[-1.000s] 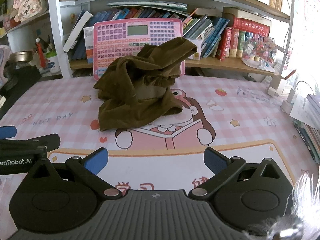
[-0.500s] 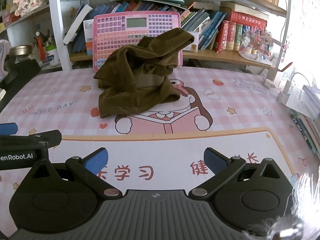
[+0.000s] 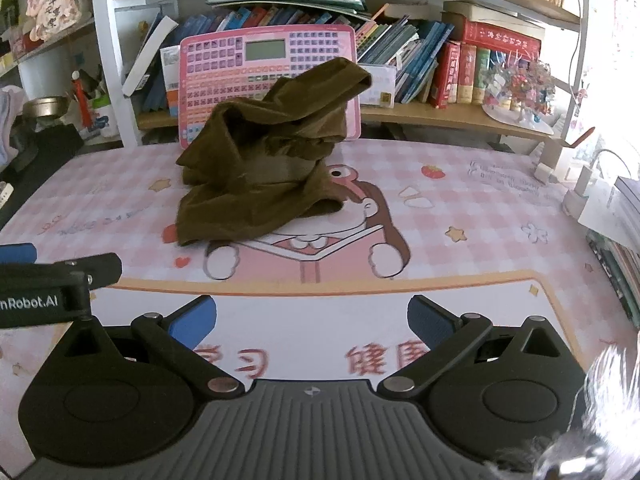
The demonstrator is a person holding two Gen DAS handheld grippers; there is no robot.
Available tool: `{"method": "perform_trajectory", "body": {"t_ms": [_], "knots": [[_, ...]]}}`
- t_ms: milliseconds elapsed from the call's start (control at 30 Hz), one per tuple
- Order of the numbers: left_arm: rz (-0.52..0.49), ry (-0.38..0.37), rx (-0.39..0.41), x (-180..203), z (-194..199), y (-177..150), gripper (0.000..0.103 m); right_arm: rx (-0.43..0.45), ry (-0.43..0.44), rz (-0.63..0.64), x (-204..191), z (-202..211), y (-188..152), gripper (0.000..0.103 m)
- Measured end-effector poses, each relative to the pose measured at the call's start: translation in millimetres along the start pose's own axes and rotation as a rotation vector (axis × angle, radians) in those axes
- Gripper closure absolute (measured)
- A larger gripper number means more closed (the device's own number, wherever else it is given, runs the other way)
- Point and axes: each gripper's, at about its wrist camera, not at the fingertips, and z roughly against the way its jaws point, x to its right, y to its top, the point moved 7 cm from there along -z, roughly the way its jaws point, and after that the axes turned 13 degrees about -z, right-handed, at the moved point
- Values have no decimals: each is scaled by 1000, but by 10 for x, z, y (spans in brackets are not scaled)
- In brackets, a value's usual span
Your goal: Fold clothes
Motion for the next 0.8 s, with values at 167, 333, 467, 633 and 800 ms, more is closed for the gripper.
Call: {"method": "perform_trajectory", "body": {"t_ms": [167,333,467,633,800], "knots": [[-10,35,-3,315,-15,119,0,-16,41,-18,329,-117,183,0],[-31,91,-48,546,-119,171,0,-60,101,-34,637,-232,245,0],[-94,190,-65,558,-269,304,0,-105,163,-73,840,-335,323,2],[-125,269,-38,487,-542,622,0,-112,226,-119,957,-380,495,3],[-185,307,-35,487,-897,876,0,-131,268,-149,1056,-340,535,3]]}}
